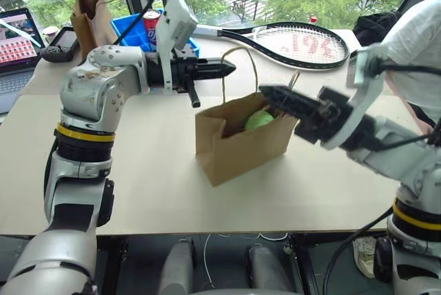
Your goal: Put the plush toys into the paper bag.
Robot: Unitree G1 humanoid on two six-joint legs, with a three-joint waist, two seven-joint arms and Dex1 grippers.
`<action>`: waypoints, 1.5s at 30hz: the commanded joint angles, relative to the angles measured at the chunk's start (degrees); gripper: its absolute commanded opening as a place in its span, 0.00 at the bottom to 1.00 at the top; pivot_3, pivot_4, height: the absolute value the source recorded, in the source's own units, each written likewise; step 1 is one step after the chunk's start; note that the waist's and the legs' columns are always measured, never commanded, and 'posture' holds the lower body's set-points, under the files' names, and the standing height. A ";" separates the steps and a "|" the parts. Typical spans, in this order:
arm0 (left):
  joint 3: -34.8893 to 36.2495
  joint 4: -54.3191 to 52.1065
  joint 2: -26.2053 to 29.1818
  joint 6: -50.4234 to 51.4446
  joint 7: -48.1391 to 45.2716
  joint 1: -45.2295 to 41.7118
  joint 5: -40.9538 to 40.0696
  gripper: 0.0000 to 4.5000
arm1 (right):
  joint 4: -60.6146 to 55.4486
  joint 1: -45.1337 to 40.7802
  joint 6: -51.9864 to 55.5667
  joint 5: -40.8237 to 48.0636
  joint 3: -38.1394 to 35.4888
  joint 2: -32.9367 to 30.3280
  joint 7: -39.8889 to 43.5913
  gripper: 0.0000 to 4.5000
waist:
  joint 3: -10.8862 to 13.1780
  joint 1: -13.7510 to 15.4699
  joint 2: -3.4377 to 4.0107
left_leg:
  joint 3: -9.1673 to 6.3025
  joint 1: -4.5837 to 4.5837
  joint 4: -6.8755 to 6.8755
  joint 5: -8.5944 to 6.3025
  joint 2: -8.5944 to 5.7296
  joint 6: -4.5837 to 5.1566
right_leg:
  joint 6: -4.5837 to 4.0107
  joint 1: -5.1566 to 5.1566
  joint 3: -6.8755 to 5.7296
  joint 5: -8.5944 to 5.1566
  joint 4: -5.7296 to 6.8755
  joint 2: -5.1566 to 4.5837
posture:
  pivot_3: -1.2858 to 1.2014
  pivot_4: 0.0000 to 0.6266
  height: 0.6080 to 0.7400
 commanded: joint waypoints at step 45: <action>3.14 -16.24 -0.46 -9.37 -0.92 28.39 -5.20 1.00 | -6.81 6.90 -4.71 -56.44 18.92 -0.89 14.34 0.00 | -0.03 0.70 -0.19 | 0.13 -0.13 0.22 0.02 0.02 0.07 | -0.23 0.00 0.24 -0.09 -0.04 0.11 | 0.52 0.24 1.00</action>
